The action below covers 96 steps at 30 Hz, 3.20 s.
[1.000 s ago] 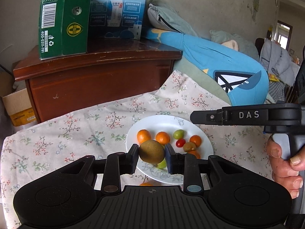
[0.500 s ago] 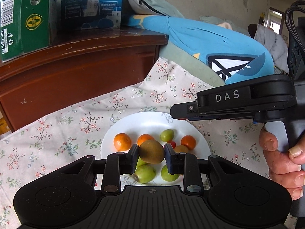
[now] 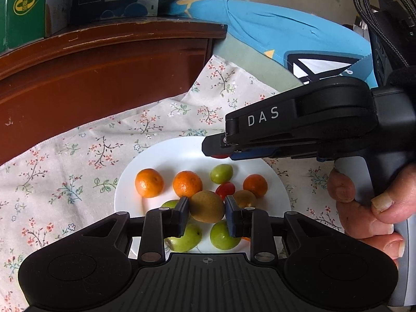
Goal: Organize fruits
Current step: 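Carry the tomato and kiwi over the white plate and open both grippers, then return both tools to the last mandarin and brown kiwi on the cloth, then grasp the mandarin with the right gripper while the left gripper grasps the last kiwi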
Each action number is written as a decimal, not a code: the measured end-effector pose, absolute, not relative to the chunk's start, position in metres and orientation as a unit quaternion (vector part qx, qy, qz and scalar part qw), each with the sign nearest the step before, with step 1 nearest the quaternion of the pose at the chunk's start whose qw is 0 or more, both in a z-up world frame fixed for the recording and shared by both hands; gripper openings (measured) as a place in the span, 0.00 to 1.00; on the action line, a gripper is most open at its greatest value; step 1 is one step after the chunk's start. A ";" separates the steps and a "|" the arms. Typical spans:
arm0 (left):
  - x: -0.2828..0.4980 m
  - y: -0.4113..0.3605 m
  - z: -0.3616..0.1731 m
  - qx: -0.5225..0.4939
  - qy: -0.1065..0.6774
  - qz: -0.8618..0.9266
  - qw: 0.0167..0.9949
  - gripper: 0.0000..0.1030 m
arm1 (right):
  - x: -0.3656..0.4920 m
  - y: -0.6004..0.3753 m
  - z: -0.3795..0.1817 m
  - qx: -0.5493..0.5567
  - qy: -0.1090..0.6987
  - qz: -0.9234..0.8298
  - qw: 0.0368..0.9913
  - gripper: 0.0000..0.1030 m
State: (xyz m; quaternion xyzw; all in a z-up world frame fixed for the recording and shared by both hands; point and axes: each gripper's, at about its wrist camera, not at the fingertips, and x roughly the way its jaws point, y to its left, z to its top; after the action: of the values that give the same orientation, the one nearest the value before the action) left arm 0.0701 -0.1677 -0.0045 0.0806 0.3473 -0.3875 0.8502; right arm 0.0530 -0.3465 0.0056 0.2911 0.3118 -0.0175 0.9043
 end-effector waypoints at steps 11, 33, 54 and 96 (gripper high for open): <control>0.064 -0.159 0.016 0.096 0.331 -0.359 0.867 0.66 | 0.057 -0.353 0.007 0.308 0.304 -0.029 0.901 0.37; 0.042 -0.074 0.058 0.087 0.350 -0.260 0.896 0.83 | -0.007 -0.303 0.025 0.256 0.308 0.005 0.916 0.48; 0.036 -0.019 0.027 0.072 0.405 -0.181 0.893 0.83 | -0.029 -0.233 0.005 0.171 0.332 0.066 0.925 0.48; 0.045 -0.015 0.000 0.076 0.441 -0.164 0.879 0.84 | 0.003 -0.203 -0.026 0.138 0.355 0.079 0.921 0.32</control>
State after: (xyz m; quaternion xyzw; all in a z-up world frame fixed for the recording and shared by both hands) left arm 0.0449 -0.0148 -0.0004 0.0765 0.4411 -0.1639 0.8790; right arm 0.0028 -0.2029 -0.0256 0.1381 0.3547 0.0791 0.9213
